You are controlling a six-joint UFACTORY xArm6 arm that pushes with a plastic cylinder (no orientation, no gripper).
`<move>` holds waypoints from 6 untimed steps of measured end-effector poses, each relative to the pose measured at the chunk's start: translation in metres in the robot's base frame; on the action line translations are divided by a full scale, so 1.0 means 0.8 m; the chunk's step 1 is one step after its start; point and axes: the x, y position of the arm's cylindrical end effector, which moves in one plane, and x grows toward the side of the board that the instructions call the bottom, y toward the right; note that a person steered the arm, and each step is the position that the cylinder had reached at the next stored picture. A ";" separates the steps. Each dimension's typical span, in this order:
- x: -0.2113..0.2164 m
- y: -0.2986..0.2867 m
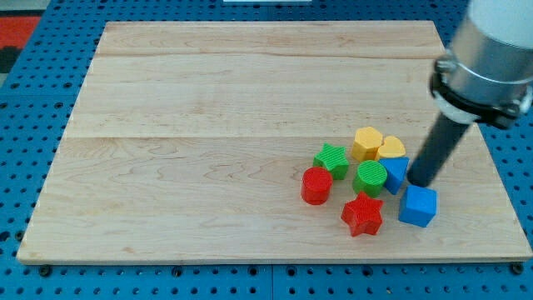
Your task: Move your arm towards the blue triangle
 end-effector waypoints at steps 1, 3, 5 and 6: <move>-0.064 -0.065; -0.117 -0.108; 0.000 0.023; -0.020 -0.054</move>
